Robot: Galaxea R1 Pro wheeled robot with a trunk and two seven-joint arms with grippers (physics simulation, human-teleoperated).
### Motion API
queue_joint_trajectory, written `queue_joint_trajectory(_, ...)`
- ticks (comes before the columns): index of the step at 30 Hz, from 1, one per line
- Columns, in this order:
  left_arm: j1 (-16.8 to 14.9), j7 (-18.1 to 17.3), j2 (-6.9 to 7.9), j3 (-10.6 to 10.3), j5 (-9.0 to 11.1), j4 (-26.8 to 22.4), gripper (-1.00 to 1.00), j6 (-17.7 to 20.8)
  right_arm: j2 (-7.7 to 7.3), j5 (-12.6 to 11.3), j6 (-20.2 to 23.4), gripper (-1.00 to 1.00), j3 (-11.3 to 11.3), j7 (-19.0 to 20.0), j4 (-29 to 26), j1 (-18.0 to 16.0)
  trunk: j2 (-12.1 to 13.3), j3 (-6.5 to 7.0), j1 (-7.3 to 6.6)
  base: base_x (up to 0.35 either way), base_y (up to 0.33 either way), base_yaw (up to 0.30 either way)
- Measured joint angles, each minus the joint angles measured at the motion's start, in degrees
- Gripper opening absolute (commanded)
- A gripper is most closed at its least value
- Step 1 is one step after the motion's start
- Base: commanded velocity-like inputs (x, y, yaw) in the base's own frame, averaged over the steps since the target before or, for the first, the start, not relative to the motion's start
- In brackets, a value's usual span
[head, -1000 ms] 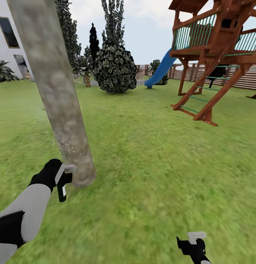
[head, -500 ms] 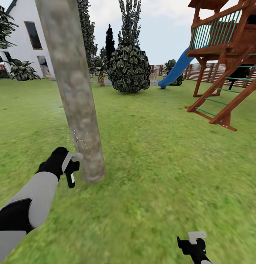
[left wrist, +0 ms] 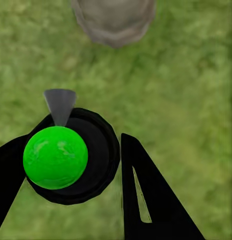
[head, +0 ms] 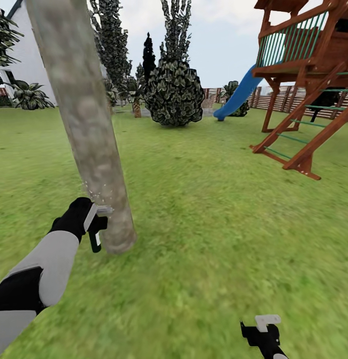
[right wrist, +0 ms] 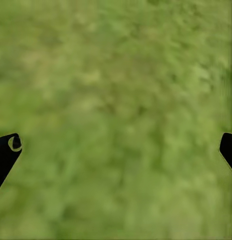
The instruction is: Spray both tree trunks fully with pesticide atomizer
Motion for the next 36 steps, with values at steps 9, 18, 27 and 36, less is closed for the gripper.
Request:
queue_joint_trajectory(9, 1.8, -0.1, 2.35, 0.0, 0.3, 0.8, -1.00, -0.6, 0.01, 0.0, 0.0, 1.00, 0.0, 0.0, 0.0, 0.0, 0.0, 0.00, 0.00, 0.171, -0.229, 0.259)
queue_joint_trajectory(18, 5.1, -0.1, 1.94, 0.1, 0.7, 0.1, -1.00, -0.7, 0.00, 0.0, 0.0, 1.00, 0.0, 0.0, 0.0, 0.0, 0.0, 0.00, 0.01, 0.148, -0.226, 0.108)
queue_joint_trajectory(27, 5.1, 0.0, 1.90, 0.1, 0.7, 0.1, -1.00, -0.7, 0.00, 0.0, 0.0, 1.00, 0.0, 0.0, 0.0, 0.0, 0.0, 0.00, 0.03, -0.053, -0.275, 0.000)
queue_joint_trajectory(36, 5.1, 0.0, 1.94, 0.1, 0.7, 0.0, -1.00, -0.7, 0.01, 0.0, 0.0, 1.00, 0.0, 0.0, 0.0, 0.0, 0.0, 0.00, 0.01, 0.036, -0.275, 0.108)
